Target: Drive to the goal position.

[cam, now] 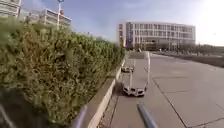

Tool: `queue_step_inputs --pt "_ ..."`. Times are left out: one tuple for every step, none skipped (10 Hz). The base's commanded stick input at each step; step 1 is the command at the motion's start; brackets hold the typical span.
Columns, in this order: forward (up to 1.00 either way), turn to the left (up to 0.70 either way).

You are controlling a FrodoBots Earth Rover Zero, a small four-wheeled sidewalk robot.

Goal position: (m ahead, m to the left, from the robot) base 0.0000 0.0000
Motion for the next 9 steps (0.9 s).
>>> queue_step_inputs --pt "0.70 0.00" --pt "0.07 0.00" --pt "0.00 -0.48" --pt "0.00 -0.70" --pt "0.00 -0.70" --pt "0.00 -0.70" --pt "0.00 -0.70" --pt "0.00 -0.70" --pt "0.00 -0.70"
